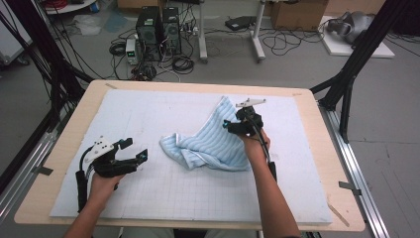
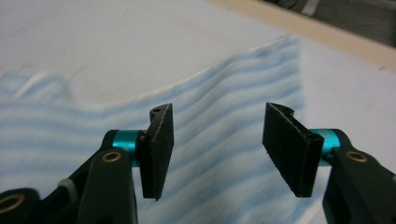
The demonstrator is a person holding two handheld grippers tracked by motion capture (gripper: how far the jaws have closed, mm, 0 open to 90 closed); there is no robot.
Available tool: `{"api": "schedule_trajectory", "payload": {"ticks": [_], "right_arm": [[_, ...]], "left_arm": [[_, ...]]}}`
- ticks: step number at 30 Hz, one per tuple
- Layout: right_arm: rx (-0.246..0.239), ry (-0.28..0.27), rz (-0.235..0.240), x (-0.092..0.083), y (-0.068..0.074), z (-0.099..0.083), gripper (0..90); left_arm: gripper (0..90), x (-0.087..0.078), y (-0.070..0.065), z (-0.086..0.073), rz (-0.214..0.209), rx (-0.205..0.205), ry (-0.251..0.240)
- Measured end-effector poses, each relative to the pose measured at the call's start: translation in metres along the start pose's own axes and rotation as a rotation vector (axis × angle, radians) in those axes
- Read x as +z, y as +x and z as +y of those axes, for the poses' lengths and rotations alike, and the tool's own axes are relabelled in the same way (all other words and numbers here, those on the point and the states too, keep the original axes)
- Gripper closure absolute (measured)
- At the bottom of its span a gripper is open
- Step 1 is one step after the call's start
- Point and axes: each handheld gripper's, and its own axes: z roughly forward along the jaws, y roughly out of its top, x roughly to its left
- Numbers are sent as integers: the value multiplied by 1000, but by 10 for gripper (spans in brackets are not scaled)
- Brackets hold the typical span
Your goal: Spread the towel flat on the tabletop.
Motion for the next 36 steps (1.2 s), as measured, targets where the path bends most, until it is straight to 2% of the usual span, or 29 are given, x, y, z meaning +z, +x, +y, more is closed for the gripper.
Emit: {"api": "schedule_trajectory", "payload": {"ticks": [2, 3, 5, 9, 11, 12, 13, 14, 16, 17, 20, 24, 26, 28, 30, 33, 35, 36], "right_arm": [[-28, 46, 54, -1, 11, -11, 383], [-37, 87, 76, 2, 15, -16, 367], [-71, 146, 86, 9, 23, -26, 376], [-69, 208, 88, 27, 27, -38, 435], [-70, 193, 84, 30, 26, -35, 578], [-81, 188, 90, 30, 25, -34, 745], [-114, 189, 73, 31, 25, -32, 847], [-135, 194, 60, 32, 24, -30, 859], [-136, 179, 33, 36, 21, -26, 864], [-136, 167, 17, 38, 19, -23, 864], [-94, 112, -37, 43, 10, -13, 862], [-46, 67, -139, 49, -4, -6, 858], [0, 54, -170, 51, -10, -7, 832], [41, 44, -169, 51, -11, -8, 710], [40, 31, -151, 46, -7, -7, 596], [22, -19, -128, 29, 3, -4, 493], [29, -48, -84, 15, 11, -6, 447], [25, -65, -48, 9, 16, -8, 430]], "left_arm": [[206, 0, 0, 0, 4, -3, -4], [206, 0, 0, 0, 1, -2, -3], [206, 1, 0, 1, -4, 0, 2], [208, 2, -3, 4, -11, 13, 9], [209, 2, -3, 7, -16, 24, 11], [209, 3, -3, 8, -19, 26, 12], [209, 3, -3, 10, -17, 24, 10], [209, 3, -3, 11, -19, 27, 10], [209, 3, -3, 12, -17, 24, 7], [210, 4, -3, 12, -16, 26, 10], [210, 5, -2, 12, -15, 23, 18], [212, 5, -3, 11, -16, 28, 30], [212, 5, -3, 11, -18, 30, 36], [212, 4, -2, 11, -17, 33, 41], [212, 4, -1, 11, -16, 36, 44], [212, 4, -2, 11, -17, 37, 44], [212, 4, -3, 11, -22, 37, 43], [213, 3, -4, 11, -23, 40, 42]]}}
